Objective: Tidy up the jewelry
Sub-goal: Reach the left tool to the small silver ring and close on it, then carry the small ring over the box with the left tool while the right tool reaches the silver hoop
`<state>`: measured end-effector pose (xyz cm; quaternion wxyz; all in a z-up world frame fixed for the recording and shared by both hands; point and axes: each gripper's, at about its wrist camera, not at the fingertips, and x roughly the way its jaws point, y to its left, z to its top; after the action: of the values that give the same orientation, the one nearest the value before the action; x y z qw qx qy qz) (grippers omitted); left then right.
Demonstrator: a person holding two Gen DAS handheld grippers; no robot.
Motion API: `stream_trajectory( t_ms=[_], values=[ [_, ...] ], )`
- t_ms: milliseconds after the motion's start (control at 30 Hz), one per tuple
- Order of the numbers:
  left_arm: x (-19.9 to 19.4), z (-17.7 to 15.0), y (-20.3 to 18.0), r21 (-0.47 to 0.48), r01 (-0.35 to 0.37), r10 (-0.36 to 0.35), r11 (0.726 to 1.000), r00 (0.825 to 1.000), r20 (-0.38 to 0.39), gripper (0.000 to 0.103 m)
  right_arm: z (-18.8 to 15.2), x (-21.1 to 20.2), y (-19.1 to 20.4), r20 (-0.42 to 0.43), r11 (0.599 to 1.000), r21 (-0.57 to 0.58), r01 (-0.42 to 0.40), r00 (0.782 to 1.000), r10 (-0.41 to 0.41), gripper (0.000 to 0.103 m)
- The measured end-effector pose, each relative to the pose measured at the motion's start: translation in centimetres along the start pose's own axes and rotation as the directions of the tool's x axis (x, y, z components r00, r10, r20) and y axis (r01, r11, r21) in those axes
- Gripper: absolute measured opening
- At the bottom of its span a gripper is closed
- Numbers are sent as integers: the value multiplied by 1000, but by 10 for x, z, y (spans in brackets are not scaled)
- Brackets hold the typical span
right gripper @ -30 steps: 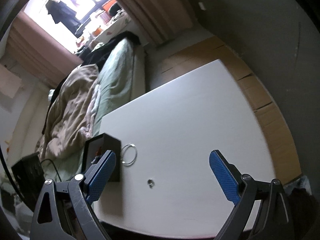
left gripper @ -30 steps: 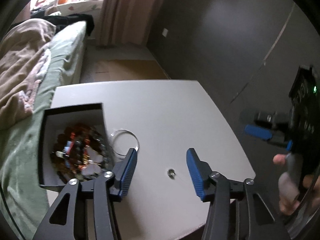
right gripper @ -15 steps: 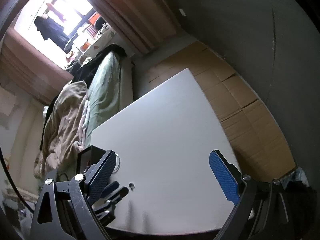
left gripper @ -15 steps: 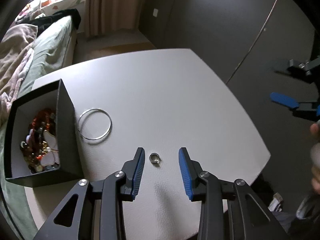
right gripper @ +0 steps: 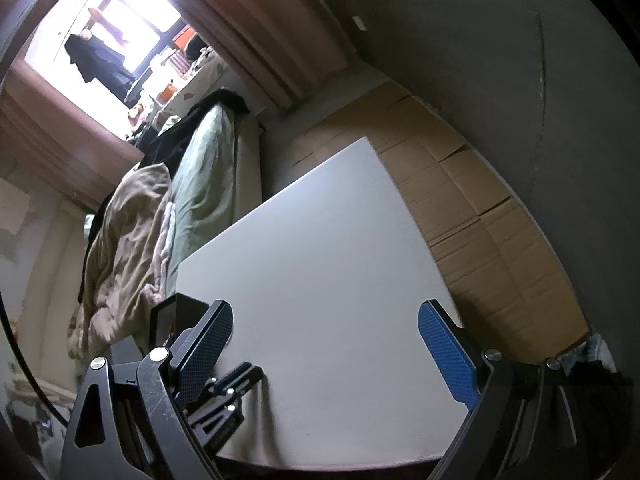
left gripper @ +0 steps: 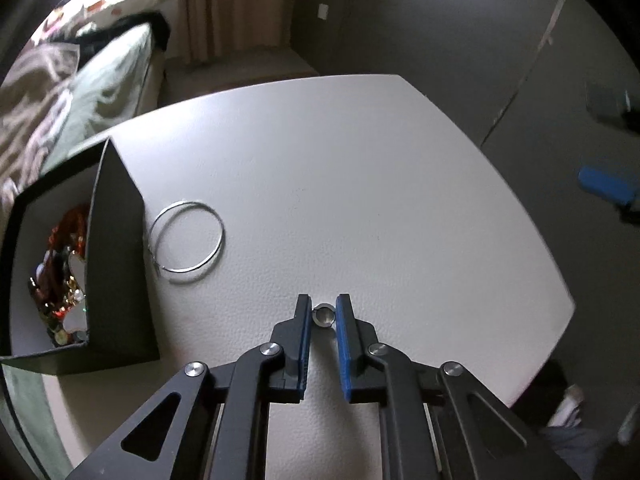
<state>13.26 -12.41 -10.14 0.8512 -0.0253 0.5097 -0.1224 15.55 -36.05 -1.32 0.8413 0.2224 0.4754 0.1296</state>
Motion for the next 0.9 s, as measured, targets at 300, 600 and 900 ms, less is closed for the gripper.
stream_trajectory(
  t_ms=[300, 600, 900],
  values=[
    [-66, 22, 46, -98, 49, -33, 994, 986, 164, 12, -8, 34, 30, -80, 998, -48, -37, 996, 33, 85],
    [-96, 23, 84, -186, 67, -24, 980, 974, 223, 12, -20, 73, 70, -158, 992, -114, -59, 987, 40, 72],
    [-110, 23, 114, -234, 68, -6, 970, 966, 258, 12, -35, 109, 103, -229, 983, -125, -133, 968, 102, 58]
  ],
)
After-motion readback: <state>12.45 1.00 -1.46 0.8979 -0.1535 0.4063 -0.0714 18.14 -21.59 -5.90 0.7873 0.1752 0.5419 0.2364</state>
